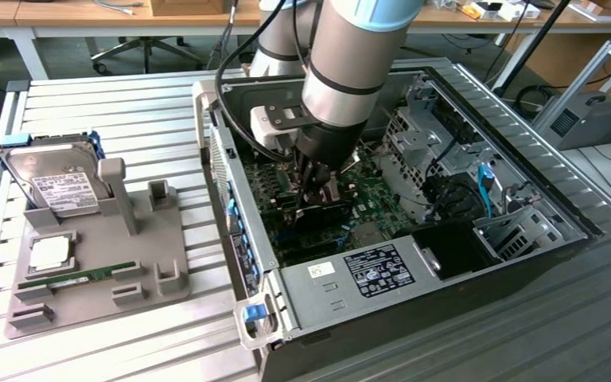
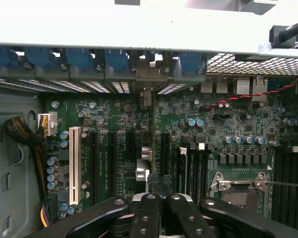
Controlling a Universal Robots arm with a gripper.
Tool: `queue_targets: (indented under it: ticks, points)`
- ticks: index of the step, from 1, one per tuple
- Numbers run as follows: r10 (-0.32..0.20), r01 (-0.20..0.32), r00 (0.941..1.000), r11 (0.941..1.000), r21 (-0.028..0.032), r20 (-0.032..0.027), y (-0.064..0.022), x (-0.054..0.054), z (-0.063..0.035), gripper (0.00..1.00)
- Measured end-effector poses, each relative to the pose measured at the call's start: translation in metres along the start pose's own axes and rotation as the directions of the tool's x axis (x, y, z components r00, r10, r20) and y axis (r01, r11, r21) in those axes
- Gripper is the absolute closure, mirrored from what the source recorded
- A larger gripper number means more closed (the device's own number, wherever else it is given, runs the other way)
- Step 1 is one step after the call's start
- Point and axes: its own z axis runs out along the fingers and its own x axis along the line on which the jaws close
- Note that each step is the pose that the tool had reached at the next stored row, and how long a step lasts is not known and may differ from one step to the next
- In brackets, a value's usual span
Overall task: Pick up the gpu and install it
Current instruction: 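Press down on the gpu until it lock into place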
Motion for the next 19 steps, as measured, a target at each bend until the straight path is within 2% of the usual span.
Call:
queue_targets:
  ticks: [11, 19]
  points:
    - [0.000, 0.000, 1.0000, 1.0000, 0.0003, 0.0008, 0.0003, 0.000, -0.0006, 0.89]
    - [0.000, 0.000, 1.0000, 1.0000, 0.0001, 0.0002, 0.0006, -0.001, -0.0148, 0.89]
